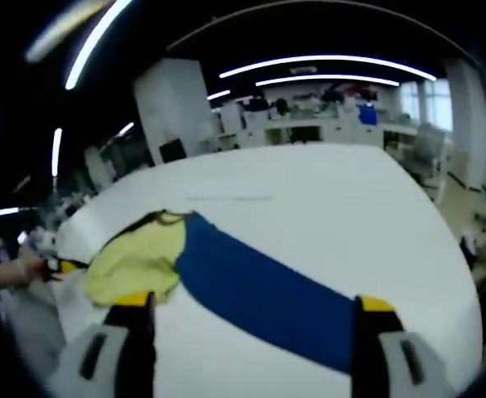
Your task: Fold the garment on the visible template until the final outline fits inside the template.
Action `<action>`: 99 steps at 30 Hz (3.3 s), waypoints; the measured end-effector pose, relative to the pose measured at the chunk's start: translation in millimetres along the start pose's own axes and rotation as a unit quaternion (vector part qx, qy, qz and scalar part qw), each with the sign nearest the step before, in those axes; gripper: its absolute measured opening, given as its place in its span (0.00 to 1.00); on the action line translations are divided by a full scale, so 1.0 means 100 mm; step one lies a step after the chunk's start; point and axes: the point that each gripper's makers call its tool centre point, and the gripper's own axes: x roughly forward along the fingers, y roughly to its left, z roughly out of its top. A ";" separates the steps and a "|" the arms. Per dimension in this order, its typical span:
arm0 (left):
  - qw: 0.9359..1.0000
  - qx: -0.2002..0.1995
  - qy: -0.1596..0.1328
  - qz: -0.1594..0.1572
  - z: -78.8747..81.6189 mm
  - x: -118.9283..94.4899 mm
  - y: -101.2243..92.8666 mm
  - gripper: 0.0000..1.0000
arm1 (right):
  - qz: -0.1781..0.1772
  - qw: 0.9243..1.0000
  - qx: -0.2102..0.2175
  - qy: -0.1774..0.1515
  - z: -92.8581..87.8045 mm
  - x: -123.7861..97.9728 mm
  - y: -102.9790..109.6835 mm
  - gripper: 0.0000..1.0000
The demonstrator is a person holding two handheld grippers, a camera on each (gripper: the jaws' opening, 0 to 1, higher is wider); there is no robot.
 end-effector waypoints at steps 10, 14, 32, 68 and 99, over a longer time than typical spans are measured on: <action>0.997 -0.048 -0.016 0.057 0.00 0.01 0.09 0.31 | 0.029 0.999 -0.022 -0.018 0.12 -0.06 0.39 0.99; 0.996 -0.056 -0.017 0.065 -0.02 0.03 0.10 0.20 | 0.032 0.999 -0.025 -0.013 0.08 -0.08 0.40 0.99; 0.996 -0.051 -0.072 0.021 0.51 -0.01 -0.18 0.00 | 0.024 0.999 -0.022 -0.009 -0.03 -0.19 0.42 0.99; 0.991 0.037 -0.026 -0.122 0.92 1.14 -1.54 0.00 | 0.020 1.000 -0.006 -0.018 -0.07 -0.28 0.41 0.99; 0.987 0.121 -0.018 -0.108 0.81 1.10 -1.27 0.43 | 0.031 0.999 0.007 -0.012 -0.18 -0.23 0.54 0.99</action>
